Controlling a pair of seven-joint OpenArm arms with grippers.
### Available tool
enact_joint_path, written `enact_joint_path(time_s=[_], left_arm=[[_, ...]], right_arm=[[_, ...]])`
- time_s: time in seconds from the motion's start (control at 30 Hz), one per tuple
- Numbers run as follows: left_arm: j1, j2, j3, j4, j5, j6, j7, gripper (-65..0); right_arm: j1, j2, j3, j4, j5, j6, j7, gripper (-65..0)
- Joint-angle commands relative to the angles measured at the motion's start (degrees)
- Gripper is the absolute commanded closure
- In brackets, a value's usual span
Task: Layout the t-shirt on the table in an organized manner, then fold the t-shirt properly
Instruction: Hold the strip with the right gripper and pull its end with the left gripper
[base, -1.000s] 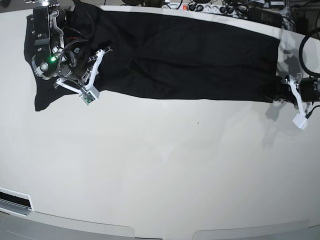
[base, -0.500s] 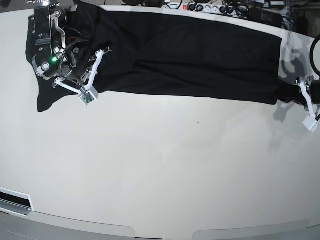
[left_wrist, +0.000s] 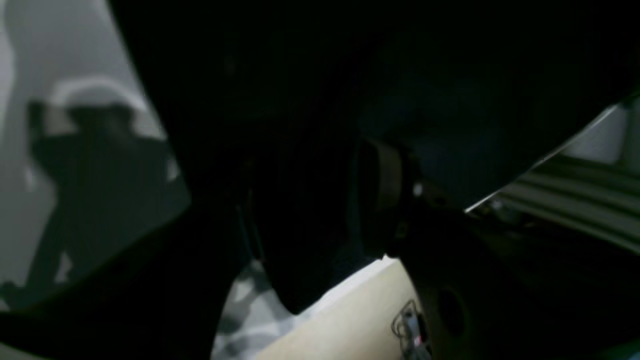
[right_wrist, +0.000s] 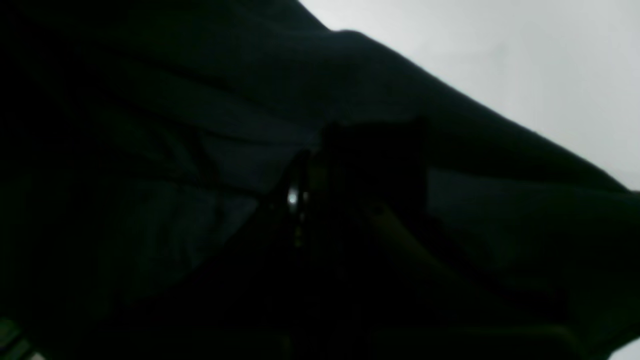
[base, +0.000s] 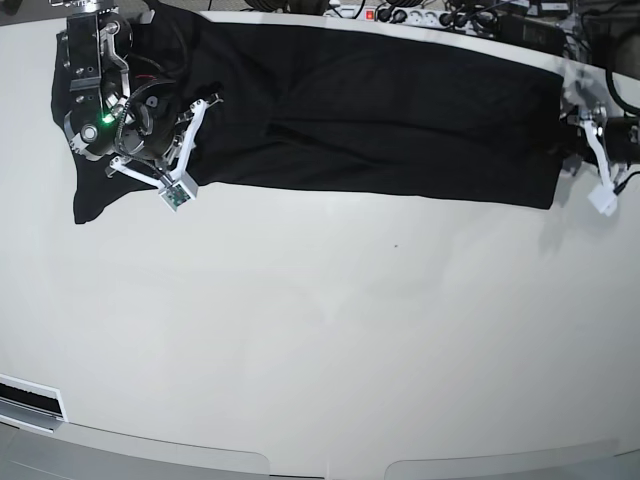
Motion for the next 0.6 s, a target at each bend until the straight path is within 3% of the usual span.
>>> enact_joint_path(time_s=[0.0, 0.17, 0.4, 0.57], left_arm=[[-1.0, -2.0, -0.6, 0.7, 0.1, -0.5, -2.3, -27.6], [-2.5, -3.7, -0.7, 0.7, 3.5, -0.5, -6.3, -27.6], [-3.7, -4.0, -0.8, 0.7, 3.3, -0.5, -4.5, -29.2], [-3.5, -3.6, -7.3, 0.7, 3.0, -0.3, -3.8, -34.5]], right_arm=[[1.0, 0.4, 0.2, 0.7, 1.4, 0.7, 0.1, 0.0], [1.8, 0.4, 0.2, 1.2, 5.2, 2.4, -2.3, 0.0], [3.0, 0.4, 0.2, 1.3, 5.2, 2.6, -2.4, 0.0], [3.1, 0.4, 0.2, 1.3, 4.7, 3.7, -2.5, 0.0]])
